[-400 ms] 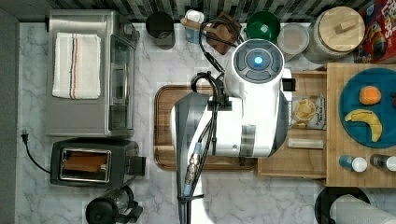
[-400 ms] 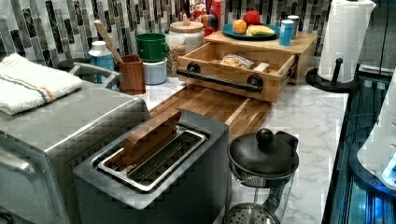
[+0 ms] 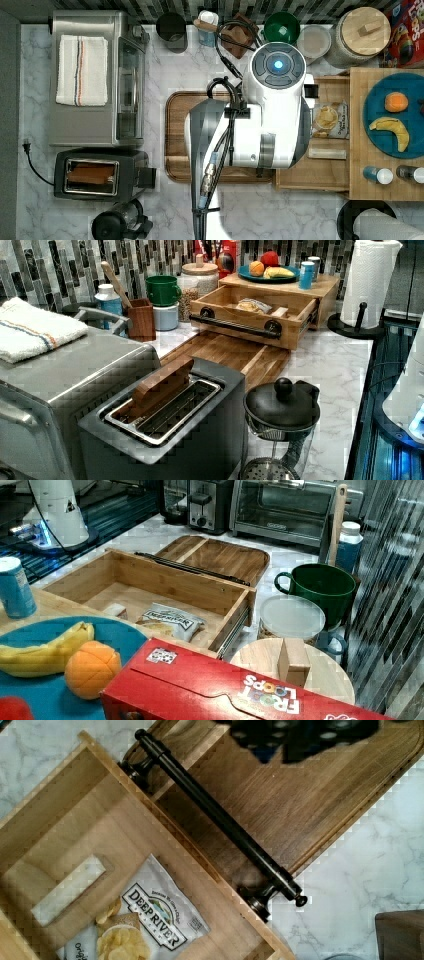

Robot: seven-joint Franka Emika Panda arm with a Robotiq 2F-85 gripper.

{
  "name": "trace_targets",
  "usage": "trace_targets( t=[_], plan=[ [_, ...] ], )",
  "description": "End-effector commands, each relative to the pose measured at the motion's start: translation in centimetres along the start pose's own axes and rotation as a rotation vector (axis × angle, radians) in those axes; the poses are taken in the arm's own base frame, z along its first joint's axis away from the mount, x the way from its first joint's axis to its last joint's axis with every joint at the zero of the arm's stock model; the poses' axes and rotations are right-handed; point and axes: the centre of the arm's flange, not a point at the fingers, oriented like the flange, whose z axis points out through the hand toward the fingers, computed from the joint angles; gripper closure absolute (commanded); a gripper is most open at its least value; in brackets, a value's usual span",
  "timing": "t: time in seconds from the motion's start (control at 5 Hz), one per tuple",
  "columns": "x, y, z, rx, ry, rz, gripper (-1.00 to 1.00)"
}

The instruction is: Close the drawer.

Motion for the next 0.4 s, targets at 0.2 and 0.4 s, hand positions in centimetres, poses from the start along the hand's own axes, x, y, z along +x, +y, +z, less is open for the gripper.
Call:
trace_targets(
  t=[0.2, 0.4],
  plan=[
    [-2.6, -2.9, -0.7, 0.063, -0.075, -0.167, -1.00],
    [-6.2, -5.6, -1.1, 0.092, -0.069, -0.312, -1.00]
  ],
)
